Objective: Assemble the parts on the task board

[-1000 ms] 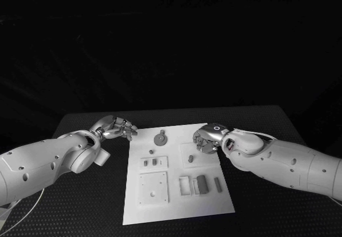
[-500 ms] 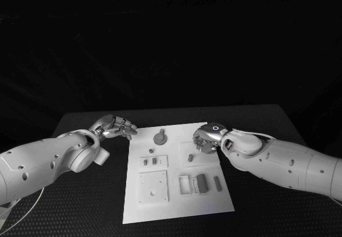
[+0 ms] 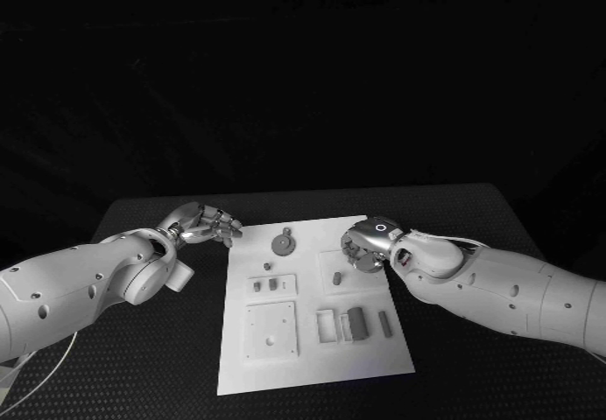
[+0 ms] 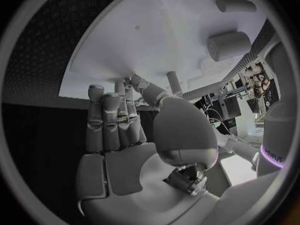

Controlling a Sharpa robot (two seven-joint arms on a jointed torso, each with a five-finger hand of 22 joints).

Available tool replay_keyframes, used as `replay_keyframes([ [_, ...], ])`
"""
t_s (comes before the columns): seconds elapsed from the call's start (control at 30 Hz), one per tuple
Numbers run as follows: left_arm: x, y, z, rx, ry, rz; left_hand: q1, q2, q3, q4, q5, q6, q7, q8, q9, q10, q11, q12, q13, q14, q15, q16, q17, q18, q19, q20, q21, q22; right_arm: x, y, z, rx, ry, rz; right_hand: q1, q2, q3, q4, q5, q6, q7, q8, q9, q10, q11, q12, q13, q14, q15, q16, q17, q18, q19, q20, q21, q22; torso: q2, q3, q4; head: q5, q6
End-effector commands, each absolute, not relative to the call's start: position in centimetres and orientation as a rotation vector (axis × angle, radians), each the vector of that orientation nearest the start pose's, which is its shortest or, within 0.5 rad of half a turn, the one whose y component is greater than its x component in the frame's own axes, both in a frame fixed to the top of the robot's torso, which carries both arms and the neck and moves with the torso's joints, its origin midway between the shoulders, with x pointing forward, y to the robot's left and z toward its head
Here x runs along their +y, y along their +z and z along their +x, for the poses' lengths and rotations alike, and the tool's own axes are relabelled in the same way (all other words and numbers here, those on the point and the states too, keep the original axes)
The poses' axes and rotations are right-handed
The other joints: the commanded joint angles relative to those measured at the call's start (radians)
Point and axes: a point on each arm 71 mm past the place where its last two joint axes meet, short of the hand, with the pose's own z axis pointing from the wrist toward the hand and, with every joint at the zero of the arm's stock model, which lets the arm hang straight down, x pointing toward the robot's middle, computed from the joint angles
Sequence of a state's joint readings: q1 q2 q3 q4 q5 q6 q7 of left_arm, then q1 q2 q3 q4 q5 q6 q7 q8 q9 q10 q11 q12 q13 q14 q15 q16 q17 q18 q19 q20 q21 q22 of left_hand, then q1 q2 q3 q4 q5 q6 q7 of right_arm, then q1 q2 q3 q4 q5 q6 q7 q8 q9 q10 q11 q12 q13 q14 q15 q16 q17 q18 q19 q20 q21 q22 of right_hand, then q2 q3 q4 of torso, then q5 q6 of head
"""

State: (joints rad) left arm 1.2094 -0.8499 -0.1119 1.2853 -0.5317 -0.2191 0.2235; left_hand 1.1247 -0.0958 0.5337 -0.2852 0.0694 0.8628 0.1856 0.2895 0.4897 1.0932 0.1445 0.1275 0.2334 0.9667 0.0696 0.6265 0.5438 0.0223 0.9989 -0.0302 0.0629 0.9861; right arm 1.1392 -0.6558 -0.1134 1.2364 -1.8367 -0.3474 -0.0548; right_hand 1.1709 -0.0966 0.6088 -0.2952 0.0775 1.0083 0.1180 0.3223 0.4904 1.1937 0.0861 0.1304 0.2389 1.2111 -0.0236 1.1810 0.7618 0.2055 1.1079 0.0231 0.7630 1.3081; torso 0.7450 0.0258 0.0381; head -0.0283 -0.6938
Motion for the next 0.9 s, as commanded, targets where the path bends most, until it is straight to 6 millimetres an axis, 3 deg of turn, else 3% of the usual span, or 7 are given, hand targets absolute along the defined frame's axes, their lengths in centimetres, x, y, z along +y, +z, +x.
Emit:
replay_keyframes([
  [0.03,27.73,-21.64,51.5,1.711,-1.093,-0.673,-0.013,0.001,-0.005,0.0,-0.002,-0.007,-0.003,0.004,-0.001,-0.007,-0.002,0.005,-0.002,0.005,0.0,-0.004,0.001,0.004,0.002,0.001,0.004,-0.002,-18.2,-27.53,49.78,1.713,0.389,-0.596,0.013,0.001,0.006,0.002,0.003,0.002,0.004,-0.002,0.0,-0.008,0.004,-0.008,-0.009,-0.007,0.001,0.001,-0.002,0.056,-0.002,-0.006,0.004,0.019,0.0,0.0009,-0.0005,0.001,0.0],
  [0.27,27.73,-21.66,51.5,1.713,-1.092,-0.674,-0.013,0.001,-0.005,0.0,-0.002,-0.008,-0.003,0.004,-0.001,-0.007,-0.002,0.006,-0.002,0.005,0.0,-0.004,0.002,0.004,0.002,0.001,0.004,-0.002,-18.1,-27.61,49.72,1.705,0.378,-0.598,0.046,0.003,0.015,0.001,0.003,0.0,0.006,-0.005,0.001,0.001,0.003,-0.013,-0.011,-0.004,0.001,0.006,-0.008,0.056,0.0,-0.009,0.006,0.019,0.001,0.0007,0.0001,-0.001,-0.001],
  [0.4,27.76,-21.65,51.5,1.712,-1.091,-0.674,-0.013,0.002,-0.006,0.0,-0.002,-0.008,-0.003,0.004,-0.001,-0.007,-0.002,0.006,-0.002,0.005,0.0,-0.005,0.002,0.004,0.002,0.001,0.004,-0.003,-18.05,-27.69,49.63,1.7,0.369,-0.603,0.089,0.004,0.048,0.004,0.006,0.013,0.001,0.001,0.006,0.034,-0.007,-0.004,-0.006,0.008,-0.01,0.012,-0.013,0.056,0.01,-0.012,0.011,0.019,0.0,0.0008,-0.0002,0.0,-0.002],
  [0.6,27.76,-21.64,51.49,1.711,-1.092,-0.674,-0.013,0.002,-0.006,-0.001,-0.002,-0.008,-0.002,0.004,-0.001,-0.008,-0.002,0.007,-0.002,0.005,0.0,-0.005,0.002,0.004,0.002,0.001,0.004,-0.003,-17.86,-27.6,49.57,1.679,0.368,-0.605,0.085,-0.002,0.084,0.003,0.004,0.031,-0.006,0.007,0.013,0.069,-0.019,0.002,0.001,0.021,-0.021,0.019,-0.022,0.056,0.026,-0.015,0.019,0.019,0.0,0.0001,-0.0003,-0.002,-0.002],
  [0.9,27.8,-21.63,51.48,1.71,-1.091,-0.673,-0.013,0.002,-0.006,-0.001,-0.002,-0.009,-0.002,0.004,-0.001,-0.008,-0.002,0.007,-0.002,0.005,0.0,-0.006,0.003,0.004,0.002,0.001,0.004,-0.004,-17.71,-27.44,49.58,1.657,0.372,-0.59,0.075,-0.01,0.089,0.003,0.003,0.044,-0.011,0.013,0.02,0.091,-0.028,0.006,0.008,0.031,-0.03,0.029,-0.023,0.056,0.038,-0.022,0.027,0.02,0.0,0.0001,-0.0005,-0.003,-0.003],
])
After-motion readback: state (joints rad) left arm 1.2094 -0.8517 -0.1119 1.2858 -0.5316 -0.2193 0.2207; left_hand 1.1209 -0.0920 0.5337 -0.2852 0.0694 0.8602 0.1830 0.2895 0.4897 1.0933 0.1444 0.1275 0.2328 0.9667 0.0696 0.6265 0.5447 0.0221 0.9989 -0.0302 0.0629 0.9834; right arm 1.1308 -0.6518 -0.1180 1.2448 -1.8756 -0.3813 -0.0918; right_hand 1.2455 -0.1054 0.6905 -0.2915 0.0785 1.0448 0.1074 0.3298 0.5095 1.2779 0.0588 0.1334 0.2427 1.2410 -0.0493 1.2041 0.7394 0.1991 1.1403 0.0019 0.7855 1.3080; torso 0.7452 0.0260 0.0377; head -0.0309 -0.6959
